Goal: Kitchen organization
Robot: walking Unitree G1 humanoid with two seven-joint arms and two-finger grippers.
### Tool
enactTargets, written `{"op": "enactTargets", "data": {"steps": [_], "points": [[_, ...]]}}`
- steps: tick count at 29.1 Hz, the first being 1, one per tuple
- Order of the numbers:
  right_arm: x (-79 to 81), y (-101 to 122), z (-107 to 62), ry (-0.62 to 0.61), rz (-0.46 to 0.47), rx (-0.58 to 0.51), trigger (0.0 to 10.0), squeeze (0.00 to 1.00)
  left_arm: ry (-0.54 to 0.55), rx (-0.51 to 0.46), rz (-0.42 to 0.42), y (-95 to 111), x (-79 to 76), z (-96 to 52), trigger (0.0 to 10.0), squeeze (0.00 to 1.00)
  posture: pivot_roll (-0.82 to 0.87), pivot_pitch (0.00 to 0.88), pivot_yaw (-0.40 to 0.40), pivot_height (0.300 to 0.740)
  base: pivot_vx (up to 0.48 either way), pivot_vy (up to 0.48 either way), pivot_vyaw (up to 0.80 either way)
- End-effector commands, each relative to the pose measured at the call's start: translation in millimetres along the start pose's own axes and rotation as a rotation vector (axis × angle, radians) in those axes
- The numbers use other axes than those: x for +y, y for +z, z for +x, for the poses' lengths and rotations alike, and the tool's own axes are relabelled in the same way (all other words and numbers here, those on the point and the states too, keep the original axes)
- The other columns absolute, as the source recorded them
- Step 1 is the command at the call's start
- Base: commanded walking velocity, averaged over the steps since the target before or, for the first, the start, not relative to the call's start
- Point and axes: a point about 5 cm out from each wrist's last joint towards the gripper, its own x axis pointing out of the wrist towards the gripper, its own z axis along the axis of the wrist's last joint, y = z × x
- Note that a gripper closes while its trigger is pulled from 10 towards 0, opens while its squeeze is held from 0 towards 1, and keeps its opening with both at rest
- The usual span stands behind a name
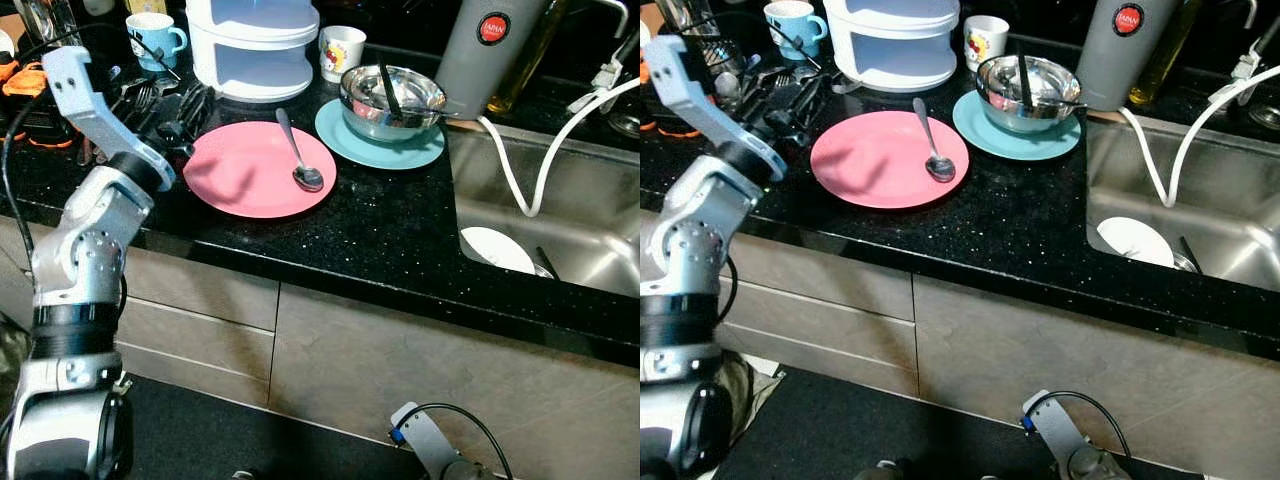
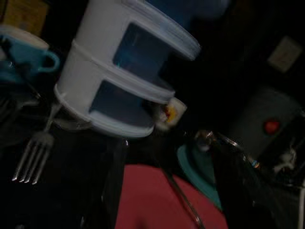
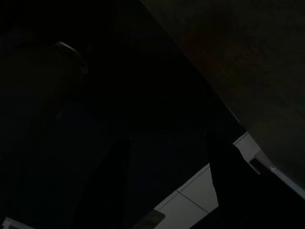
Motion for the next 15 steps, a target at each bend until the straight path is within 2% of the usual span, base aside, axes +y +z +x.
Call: {"op": "enactTargets", "data": {"steps": [1,2,4,7,8,12,15], "points": [[0.5,-8.0,-0.6,-0.002,-0.002,0.028,10.0,0.0,0.038,0.025,-0.007,-3.3,7.4,1.2,10.0,0.0,0.04,0.156,-0.085,0.74,0.0,0.0,0.0],[0.2,-8.7,-0.7,-0.003,-0.005,0.032,10.0,0.0,0.056,0.039,-0.057,-4.3,9.8,6.3,10.0,0.0,0.03,0.163,-0.084,0.74,0.0,0.0,0.0],[0.2,-8.7,-0.7,-0.003,-0.005,0.032,10.0,0.0,0.056,0.039,-0.057,-4.3,9.8,6.3,10.0,0.0,0.03,0.163,-0.084,0.74,0.0,0.0,0.0],[-0.6,-11.7,-1.1,-0.008,-0.009,0.042,10.0,0.0,0.049,0.093,-0.142,-8.3,4.5,25.7,10.0,0.0,0.01,0.179,-0.081,0.74,0.0,0.0,0.0],[-0.6,-11.7,-1.1,-0.008,-0.009,0.042,10.0,0.0,0.049,0.093,-0.142,-8.3,4.5,25.7,10.0,0.0,0.01,0.179,-0.081,0.74,0.0,0.0,0.0],[-1.0,-14.6,-1.5,-0.013,-0.011,0.049,10.0,0.0,0.016,0.173,-0.171,-13.4,-9.1,41.8,10.0,0.0,-0.01,0.192,-0.081,0.74,0.0,0.0,0.0],[-1.0,-15.0,-1.5,-0.014,-0.011,0.05,10.0,0.0,0.0,0.193,-0.181,-14.4,-13.5,44.9,10.0,0.0,-0.01,0.193,-0.082,0.74,0.0,0.0,0.0]]}}
